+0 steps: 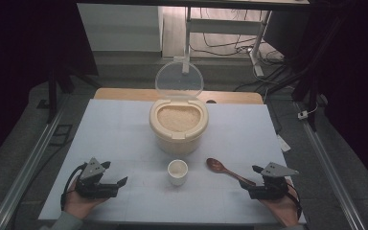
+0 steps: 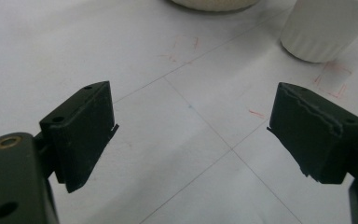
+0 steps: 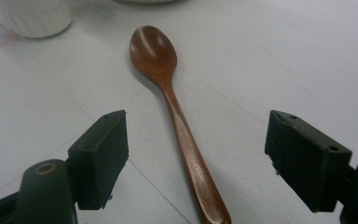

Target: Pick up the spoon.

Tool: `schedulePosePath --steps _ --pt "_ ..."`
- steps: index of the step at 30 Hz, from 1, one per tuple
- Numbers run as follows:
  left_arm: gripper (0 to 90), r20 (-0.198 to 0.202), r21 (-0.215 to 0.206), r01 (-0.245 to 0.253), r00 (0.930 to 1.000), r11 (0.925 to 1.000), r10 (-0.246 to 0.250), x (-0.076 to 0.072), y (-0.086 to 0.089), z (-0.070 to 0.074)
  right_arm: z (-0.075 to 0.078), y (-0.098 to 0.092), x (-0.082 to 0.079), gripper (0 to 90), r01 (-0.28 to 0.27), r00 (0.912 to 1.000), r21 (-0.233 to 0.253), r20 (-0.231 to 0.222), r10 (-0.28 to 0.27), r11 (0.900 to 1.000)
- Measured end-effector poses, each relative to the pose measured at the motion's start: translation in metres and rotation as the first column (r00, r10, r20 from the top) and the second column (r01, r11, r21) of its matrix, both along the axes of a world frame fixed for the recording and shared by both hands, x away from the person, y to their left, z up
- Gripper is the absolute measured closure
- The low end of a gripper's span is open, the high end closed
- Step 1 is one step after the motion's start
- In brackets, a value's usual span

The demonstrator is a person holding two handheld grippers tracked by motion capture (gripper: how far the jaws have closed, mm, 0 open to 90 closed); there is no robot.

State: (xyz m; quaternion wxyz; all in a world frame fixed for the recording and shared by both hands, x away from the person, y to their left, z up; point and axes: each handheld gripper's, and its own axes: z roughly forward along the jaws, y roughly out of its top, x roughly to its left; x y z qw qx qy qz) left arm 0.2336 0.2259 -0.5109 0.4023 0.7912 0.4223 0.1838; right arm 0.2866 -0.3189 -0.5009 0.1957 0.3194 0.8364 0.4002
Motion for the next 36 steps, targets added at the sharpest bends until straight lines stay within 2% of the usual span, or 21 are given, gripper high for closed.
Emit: schedulePosePath --steps 7,14,19,27,30,34,36 --pt "13.8 -0.023 -0.012 0.013 0.9996 0.9998 -0.013 0.000 0.001 -0.001 -0.002 0.000 0.003 22.2 0.007 1.0000 0.007 -0.005 -0.007 1.000" --pt "13.7 -0.018 -0.014 0.017 0.9997 0.9998 -0.018 -0.003 0.004 0.000 0.000 0.001 0.007 23.7 0.023 0.9996 0.025 -0.014 -0.023 0.999" --pt "13.7 -0.015 -0.011 0.015 0.9998 0.9998 -0.015 -0.005 0.004 0.000 0.000 0.003 0.007 25.2 0.029 0.9993 0.005 -0.025 -0.029 1.000" --pt "13.7 -0.010 0.003 0.011 0.9999 0.9999 -0.010 -0.004 0.002 0.000 0.011 0.006 0.006 28.4 0.010 0.9997 -0.004 -0.021 -0.010 1.000" --pt "13.6 -0.014 0.006 0.011 0.9998 0.9999 -0.011 -0.003 0.002 -0.001 0.017 0.007 0.006 28.4 0.000 0.9997 -0.024 -0.023 0.000 1.000" --pt "13.7 -0.018 0.006 0.010 0.9998 0.9999 -0.010 -0.002 0.002 -0.002 0.031 0.015 0.010 28.1 -0.034 0.9986 -0.107 -0.044 0.030 0.994" --pt "13.6 -0.016 0.005 0.010 0.9998 0.9999 -0.010 -0.002 0.002 -0.002 0.039 0.017 0.014 26.5 -0.051 0.9958 -0.129 -0.083 0.041 0.990"
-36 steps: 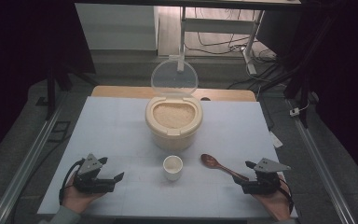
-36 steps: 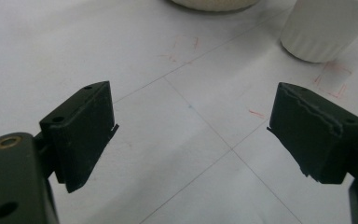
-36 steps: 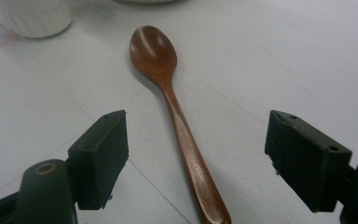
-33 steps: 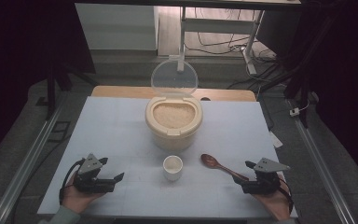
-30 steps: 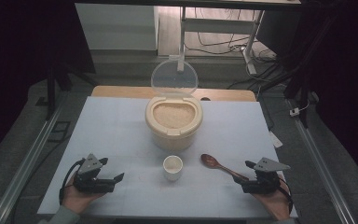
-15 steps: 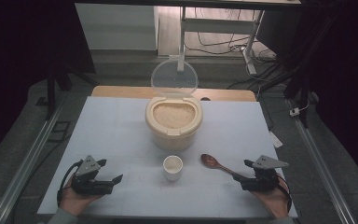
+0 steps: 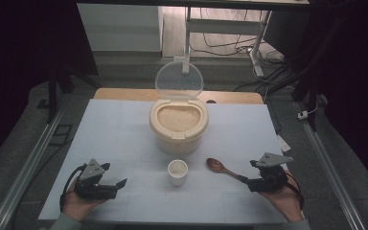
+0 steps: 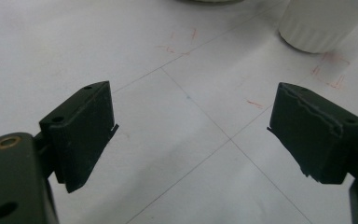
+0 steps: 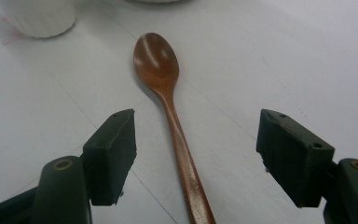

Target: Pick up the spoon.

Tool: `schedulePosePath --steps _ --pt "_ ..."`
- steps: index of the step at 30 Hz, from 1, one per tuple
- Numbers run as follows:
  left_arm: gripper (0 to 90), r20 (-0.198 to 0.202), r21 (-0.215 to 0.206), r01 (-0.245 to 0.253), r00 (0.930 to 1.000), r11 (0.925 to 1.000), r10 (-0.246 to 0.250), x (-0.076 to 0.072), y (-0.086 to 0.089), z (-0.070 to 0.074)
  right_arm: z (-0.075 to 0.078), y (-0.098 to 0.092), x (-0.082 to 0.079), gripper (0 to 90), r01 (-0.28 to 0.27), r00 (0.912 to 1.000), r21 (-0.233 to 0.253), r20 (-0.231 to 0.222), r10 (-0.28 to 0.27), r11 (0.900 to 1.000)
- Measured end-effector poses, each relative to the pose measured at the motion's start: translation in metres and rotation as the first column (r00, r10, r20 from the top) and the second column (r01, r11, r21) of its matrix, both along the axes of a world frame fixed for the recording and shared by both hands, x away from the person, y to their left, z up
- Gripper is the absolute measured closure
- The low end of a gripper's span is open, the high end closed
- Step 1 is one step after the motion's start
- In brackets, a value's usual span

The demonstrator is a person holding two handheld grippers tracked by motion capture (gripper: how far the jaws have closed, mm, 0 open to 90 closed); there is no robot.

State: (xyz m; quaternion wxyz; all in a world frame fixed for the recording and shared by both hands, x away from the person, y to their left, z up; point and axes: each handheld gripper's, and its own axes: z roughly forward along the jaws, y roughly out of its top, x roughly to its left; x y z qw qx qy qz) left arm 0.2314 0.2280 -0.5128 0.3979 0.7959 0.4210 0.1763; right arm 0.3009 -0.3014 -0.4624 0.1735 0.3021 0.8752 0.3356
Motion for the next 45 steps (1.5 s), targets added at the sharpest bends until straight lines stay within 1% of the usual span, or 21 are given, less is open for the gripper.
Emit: schedulePosePath --steps 2,3,4,6,7,9,10,11,12,13,14,15,16,18,21,23,25,27,33,39,45 --pt "13.6 0.001 0.000 0.000 1.0000 1.0000 0.000 0.000 0.000 0.000 0.007 0.003 0.003 26.1 0.004 0.9998 -0.029 -0.018 -0.005 1.000" --pt "13.6 0.000 0.001 0.000 1.0000 1.0000 0.000 0.000 0.000 -0.001 0.011 0.004 0.005 26.9 -0.013 0.9992 -0.043 -0.038 0.011 0.999" --pt "13.6 -0.001 0.002 0.002 1.0000 1.0000 -0.002 0.000 0.000 -0.001 0.011 0.004 0.005 26.9 -0.013 0.9992 -0.043 -0.038 0.011 0.999" --pt "13.4 -0.005 0.002 0.001 1.0000 1.0000 -0.001 0.001 0.001 -0.002 0.018 0.011 0.010 28.9 -0.041 0.9969 -0.076 -0.071 0.036 0.996" --pt "13.4 -0.006 0.000 -0.002 1.0000 1.0000 0.002 0.002 0.001 -0.002 0.021 0.015 0.012 29.9 -0.051 0.9959 -0.096 -0.079 0.044 0.994" --pt "13.4 -0.008 -0.003 -0.002 1.0000 1.0000 0.002 0.002 0.002 -0.002 0.022 0.018 0.014 30.7 -0.057 0.9954 -0.107 -0.083 0.049 0.993" --pt "13.4 -0.007 -0.005 -0.002 1.0000 1.0000 0.002 0.002 0.002 -0.002 0.024 0.025 0.018 31.6 -0.068 0.9939 -0.135 -0.095 0.055 0.989" --pt "13.4 -0.006 -0.005 -0.001 1.0000 1.0000 0.001 0.001 0.002 -0.002 0.024 0.025 0.018 31.6 -0.068 0.9939 -0.135 -0.095 0.055 0.989" --pt "13.4 -0.006 -0.005 0.000 1.0000 1.0000 0.000 0.001 0.002 -0.002 0.025 0.031 0.023 33.1 -0.080 0.9917 -0.174 -0.113 0.061 0.982" --pt "13.4 -0.006 -0.003 0.001 1.0000 1.0000 -0.001 0.001 0.002 -0.002 0.025 0.033 0.026 33.8 -0.084 0.9908 -0.195 -0.121 0.061 0.977" --pt "13.4 -0.006 -0.003 0.002 1.0000 1.0000 -0.002 0.002 0.002 -0.002 0.025 0.033 0.026 33.8 -0.084 0.9908 -0.195 -0.121 0.061 0.977" --pt "13.4 -0.007 -0.002 0.004 1.0000 1.0000 -0.004 0.002 0.002 -0.003 0.023 0.037 0.031 35.0 -0.087 0.9888 -0.232 -0.138 0.056 0.969" --pt "13.4 -0.007 -0.002 0.005 1.0000 1.0000 -0.005 0.002 0.001 -0.003 0.023 0.037 0.031 35.0 -0.087 0.9888 -0.232 -0.138 0.056 0.969" --pt "13.4 -0.009 0.002 0.006 0.9999 1.0000 -0.006 0.002 0.001 -0.004 0.017 0.037 0.036 37.9 -0.113 0.9797 -0.240 -0.189 0.068 0.964" --pt "13.4 -0.008 0.003 0.006 1.0000 1.0000 -0.006 0.002 0.001 -0.004 0.008 0.036 0.039 39.0 -0.131 0.9720 -0.241 -0.222 0.077 0.962" --pt "13.3 -0.006 0.005 0.007 1.0000 1.0000 -0.007 0.002 0.001 -0.004 0.002 0.035 0.040 39.7 -0.142 0.9645 -0.258 -0.253 0.075 0.956" --pt "13.3 -0.008 0.007 0.008 0.9999 1.0000 -0.007 0.002 0.001 -0.005 -0.001 0.034 0.040 39.9 -0.145 0.9629 -0.262 -0.259 0.075 0.954" --pt "13.2 -0.009 0.008 0.007 0.9999 0.9999 -0.007 0.003 0.001 -0.005 -0.006 0.032 0.041 41.8 -0.153 0.9559 -0.264 -0.284 0.075 0.952" --pt "13.1 -0.012 0.010 0.011 0.9999 0.9999 -0.011 0.003 0.000 -0.006 -0.016 0.029 0.046 43.5 -0.154 0.9483 -0.273 -0.311 0.064 0.950" --pt "13.0 -0.014 0.014 0.014 0.9998 0.9998 -0.014 0.003 0.000 -0.007 -0.022 0.029 0.048 46.6 -0.150 0.9468 -0.286 -0.317 0.054 0.946" --pt "13.0 -0.016 0.014 0.015 0.9998 0.9998 -0.015 0.003 0.000 -0.007 -0.027 0.032 0.050 58.7 -0.163 0.9430 -0.309 -0.328 0.055 0.937"
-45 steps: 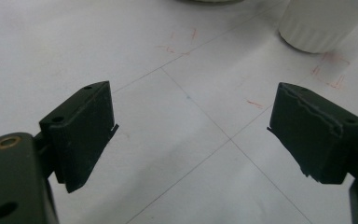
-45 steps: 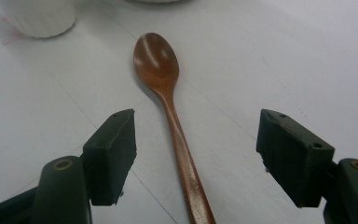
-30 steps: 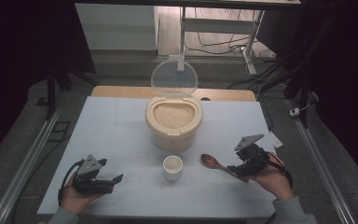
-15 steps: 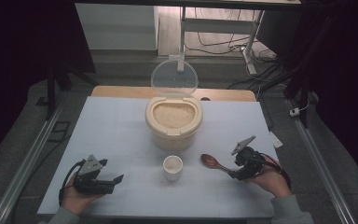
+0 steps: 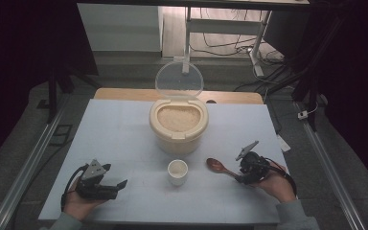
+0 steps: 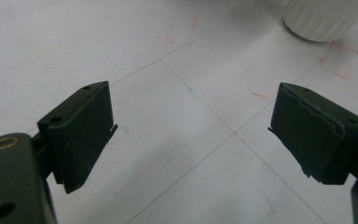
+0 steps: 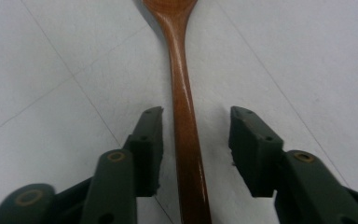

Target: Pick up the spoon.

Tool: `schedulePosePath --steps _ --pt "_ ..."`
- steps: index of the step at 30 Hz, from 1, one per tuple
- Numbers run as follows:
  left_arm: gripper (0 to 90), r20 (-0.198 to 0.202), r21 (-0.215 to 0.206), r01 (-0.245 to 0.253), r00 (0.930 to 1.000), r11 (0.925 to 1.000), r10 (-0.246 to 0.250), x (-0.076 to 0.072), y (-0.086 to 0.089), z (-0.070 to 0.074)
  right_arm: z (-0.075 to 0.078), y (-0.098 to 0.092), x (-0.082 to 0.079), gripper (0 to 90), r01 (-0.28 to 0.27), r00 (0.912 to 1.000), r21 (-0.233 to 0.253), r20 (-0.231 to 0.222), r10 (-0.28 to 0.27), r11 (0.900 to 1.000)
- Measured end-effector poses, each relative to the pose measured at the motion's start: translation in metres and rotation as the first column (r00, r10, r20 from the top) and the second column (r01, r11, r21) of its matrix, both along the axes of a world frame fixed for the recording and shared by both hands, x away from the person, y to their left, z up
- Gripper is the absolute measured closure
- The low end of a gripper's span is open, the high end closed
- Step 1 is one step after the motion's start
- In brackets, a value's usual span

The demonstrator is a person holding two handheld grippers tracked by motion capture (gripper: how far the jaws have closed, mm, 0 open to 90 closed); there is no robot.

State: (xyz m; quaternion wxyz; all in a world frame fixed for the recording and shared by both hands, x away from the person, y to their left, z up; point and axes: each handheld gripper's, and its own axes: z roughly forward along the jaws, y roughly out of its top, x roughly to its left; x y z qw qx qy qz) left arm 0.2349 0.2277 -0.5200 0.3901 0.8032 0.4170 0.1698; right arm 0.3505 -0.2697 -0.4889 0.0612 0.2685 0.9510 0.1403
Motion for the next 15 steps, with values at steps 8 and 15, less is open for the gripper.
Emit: schedulePosePath --steps 8,15 --pt "12.9 -0.002 0.006 0.005 1.0000 1.0000 -0.005 0.001 -0.001 0.000 -0.001 0.007 0.004 67.6 -0.040 0.9990 -0.054 -0.022 0.039 0.998" --pt "12.8 -0.002 0.009 0.006 1.0000 0.9999 -0.006 0.001 -0.002 -0.001 -0.001 0.013 0.003 78.4 -0.087 0.9960 -0.089 -0.028 0.085 0.992"
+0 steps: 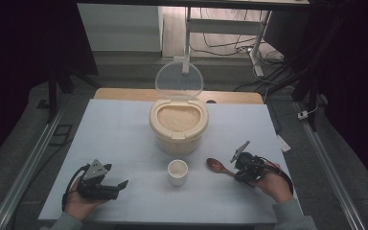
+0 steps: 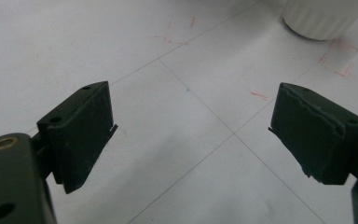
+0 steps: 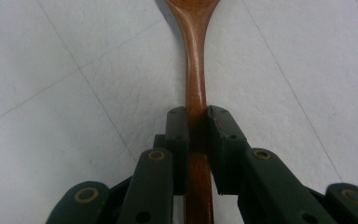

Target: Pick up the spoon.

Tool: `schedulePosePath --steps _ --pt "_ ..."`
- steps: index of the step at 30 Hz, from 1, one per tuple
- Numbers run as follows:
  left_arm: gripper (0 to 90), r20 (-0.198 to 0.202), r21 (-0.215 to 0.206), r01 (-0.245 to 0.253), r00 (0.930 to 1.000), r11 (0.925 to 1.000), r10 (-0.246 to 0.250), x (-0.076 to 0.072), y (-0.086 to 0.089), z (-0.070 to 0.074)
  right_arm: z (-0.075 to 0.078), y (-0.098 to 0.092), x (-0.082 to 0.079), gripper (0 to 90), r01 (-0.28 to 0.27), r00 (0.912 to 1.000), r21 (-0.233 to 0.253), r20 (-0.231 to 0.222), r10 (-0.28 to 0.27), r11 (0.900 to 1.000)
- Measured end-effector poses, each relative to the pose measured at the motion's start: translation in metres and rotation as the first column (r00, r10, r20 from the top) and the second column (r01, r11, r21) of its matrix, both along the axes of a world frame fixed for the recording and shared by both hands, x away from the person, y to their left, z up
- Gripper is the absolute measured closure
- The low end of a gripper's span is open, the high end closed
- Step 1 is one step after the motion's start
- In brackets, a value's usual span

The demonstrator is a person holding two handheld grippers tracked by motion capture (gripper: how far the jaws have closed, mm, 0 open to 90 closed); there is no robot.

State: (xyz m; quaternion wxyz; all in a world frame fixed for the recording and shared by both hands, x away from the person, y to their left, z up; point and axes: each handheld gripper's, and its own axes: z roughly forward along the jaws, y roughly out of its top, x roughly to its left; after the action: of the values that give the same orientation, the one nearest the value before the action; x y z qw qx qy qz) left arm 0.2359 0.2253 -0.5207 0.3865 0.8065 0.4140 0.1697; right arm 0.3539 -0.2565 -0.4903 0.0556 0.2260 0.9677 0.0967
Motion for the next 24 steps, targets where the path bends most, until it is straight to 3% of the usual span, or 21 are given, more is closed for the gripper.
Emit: schedulePosePath --steps 11,16,18,22,24 --pt "12.8 -0.004 0.002 0.001 1.0000 1.0000 -0.001 0.000 0.002 -0.001 0.003 -0.004 -0.002 79.0 0.019 0.9994 0.034 0.028 -0.020 0.999" --pt "12.9 -0.004 0.004 0.003 1.0000 1.0000 -0.003 0.000 0.002 -0.002 0.010 -0.013 -0.003 79.0 0.039 0.9985 0.111 0.032 -0.043 0.993" --pt "12.8 -0.005 0.006 0.003 1.0000 1.0000 -0.003 0.000 0.002 -0.002 0.011 -0.014 -0.003 79.0 0.039 0.9985 0.121 0.032 -0.043 0.992" --pt "12.9 -0.005 0.006 0.002 1.0000 1.0000 -0.002 0.000 0.002 -0.002 0.018 -0.018 -0.006 79.0 0.044 0.9976 0.174 0.046 -0.052 0.984" --pt "12.9 -0.006 0.006 0.001 1.0000 1.0000 -0.001 0.001 0.002 -0.003 0.026 -0.022 -0.008 79.1 0.038 0.9969 0.219 0.059 -0.052 0.975"
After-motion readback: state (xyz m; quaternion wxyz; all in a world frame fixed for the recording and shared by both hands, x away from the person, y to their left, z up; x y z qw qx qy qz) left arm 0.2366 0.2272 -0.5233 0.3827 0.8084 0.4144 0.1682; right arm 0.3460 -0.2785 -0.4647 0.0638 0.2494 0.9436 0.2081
